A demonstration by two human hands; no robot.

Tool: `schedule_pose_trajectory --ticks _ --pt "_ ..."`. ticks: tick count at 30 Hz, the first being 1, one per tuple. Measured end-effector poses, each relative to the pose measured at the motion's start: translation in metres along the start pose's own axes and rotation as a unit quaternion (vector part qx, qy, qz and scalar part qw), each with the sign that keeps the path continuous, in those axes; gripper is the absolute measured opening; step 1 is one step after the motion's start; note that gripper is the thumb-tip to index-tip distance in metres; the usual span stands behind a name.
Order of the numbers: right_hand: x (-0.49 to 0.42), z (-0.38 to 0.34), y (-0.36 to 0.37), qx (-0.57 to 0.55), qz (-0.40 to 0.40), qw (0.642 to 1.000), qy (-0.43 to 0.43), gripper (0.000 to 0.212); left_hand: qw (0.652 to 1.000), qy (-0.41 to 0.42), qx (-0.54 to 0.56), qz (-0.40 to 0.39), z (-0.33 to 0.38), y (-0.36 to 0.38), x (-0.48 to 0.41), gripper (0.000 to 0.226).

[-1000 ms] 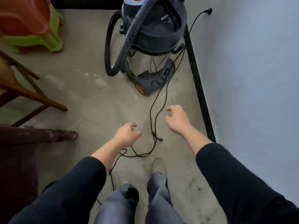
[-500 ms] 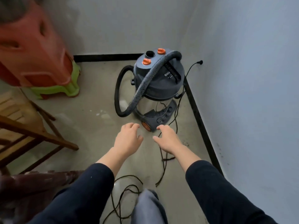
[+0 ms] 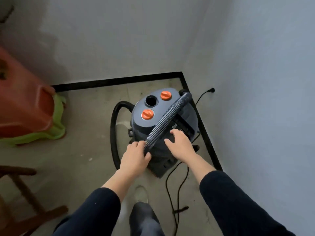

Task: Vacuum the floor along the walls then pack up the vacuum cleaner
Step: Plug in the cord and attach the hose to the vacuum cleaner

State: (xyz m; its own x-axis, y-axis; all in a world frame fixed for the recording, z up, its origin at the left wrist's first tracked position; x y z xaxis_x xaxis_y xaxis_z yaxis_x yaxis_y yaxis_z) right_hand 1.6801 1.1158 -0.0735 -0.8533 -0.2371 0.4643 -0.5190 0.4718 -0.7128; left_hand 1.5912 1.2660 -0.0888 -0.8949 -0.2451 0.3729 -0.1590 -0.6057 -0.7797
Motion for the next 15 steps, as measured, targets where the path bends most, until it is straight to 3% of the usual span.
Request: schedule_pose_trajectory --ticks 5,12,15 --pt "-0.068 -0.001 -0.038 -0.153 0.057 0.981 0.104 0.049 1.000 0.026 -0.005 0.001 0.017 -0.013 -0.061 0.047" --pt "-0.101 0.014 -0.034 -0.289 0.102 0.911 0.277 0.052 0.994 0.052 0.004 -0.099 0.027 -0.002 -0.099 0.036" --pt "-0.105 0.009 -0.039 -0.305 0.105 0.899 0.296 0.048 0.984 0.075 0.041 -0.159 0.027 -0.006 -0.113 0.035"
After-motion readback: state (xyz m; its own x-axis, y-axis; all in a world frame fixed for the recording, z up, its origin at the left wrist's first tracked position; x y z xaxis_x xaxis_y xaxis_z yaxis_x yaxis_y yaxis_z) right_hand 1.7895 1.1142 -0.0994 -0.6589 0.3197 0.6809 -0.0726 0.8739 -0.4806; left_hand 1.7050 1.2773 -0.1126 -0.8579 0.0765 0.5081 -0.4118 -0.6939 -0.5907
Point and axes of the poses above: each hand's wrist, its own x-axis away from the middle knuckle, its own y-axis out of the palm, z = x × y, the point moved 10 cm from there along -x, towards the middle knuckle, and after that the axes turned 3 degrees about -x, right-handed, at the moved point
